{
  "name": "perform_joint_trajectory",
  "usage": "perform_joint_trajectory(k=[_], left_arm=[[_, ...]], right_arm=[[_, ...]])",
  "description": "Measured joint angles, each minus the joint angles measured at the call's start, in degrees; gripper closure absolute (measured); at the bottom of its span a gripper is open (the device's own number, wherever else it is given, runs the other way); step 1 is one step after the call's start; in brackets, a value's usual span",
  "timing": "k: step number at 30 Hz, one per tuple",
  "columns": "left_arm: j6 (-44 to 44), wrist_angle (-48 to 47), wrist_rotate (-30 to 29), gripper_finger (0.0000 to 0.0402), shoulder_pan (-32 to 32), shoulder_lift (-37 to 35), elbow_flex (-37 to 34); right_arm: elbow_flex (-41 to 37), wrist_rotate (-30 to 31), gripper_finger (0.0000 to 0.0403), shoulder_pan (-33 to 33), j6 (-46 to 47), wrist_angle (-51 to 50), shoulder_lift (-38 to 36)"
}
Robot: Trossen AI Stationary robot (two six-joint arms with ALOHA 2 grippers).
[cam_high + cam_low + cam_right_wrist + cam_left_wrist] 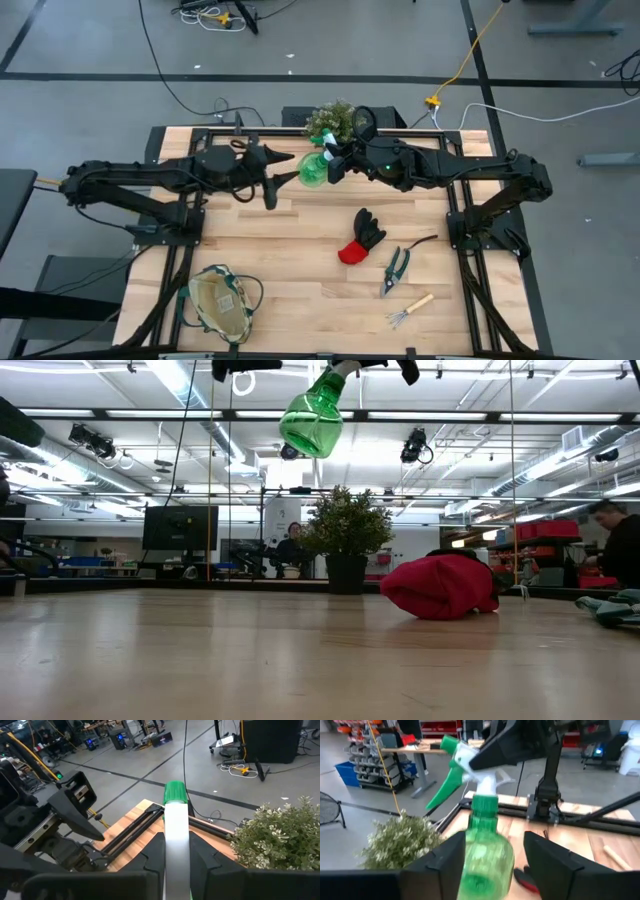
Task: Pick & Place Garden tools in Gardening bag
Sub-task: Put the green spray bottle into the gardening bag
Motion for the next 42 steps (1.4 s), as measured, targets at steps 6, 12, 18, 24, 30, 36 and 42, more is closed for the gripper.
perform_joint_trajectory(k=[6, 12, 18, 24, 30, 36, 42], left_arm=[[0.3, 4.6, 0.0, 0.0157, 0.0, 2.9, 0.0], [1.2, 4.0, 0.0, 0.0162, 0.0, 6.4, 3.1], [4.7, -4.8, -1.5, 0.0165, 0.2, 12.5, 12.0], [4.7, -11.0, -2.4, 0.0165, 0.2, 17.7, 18.2], [4.9, -10.9, -4.5, 0.0165, 0.1, 19.0, 19.3], [4.7, -10.7, -6.6, 0.0165, 0.1, 19.0, 19.3], [5.8, -10.7, -6.9, 0.0165, 0.1, 19.0, 19.3]], right_arm=[[0.0, 0.0, 0.0351, 0.0, 0.0, 0.0, 0.0], [0.0, 0.0, 0.0351, 0.0, 0.0, 0.1, 0.0], [0.0, 0.0, 0.0351, 0.0, 0.0, 0.3, 0.0], [0.0, 0.0, 0.0351, 0.0, 0.0, 0.6, 0.0], [0.0, 0.2, 0.035, 0.0, 0.0, 0.8, 0.0], [0.0, 0.4, 0.035, 0.0, 0.0, 1.2, 0.0], [0.0, 0.5, 0.035, 0.0, -0.1, 1.1, 0.0]])
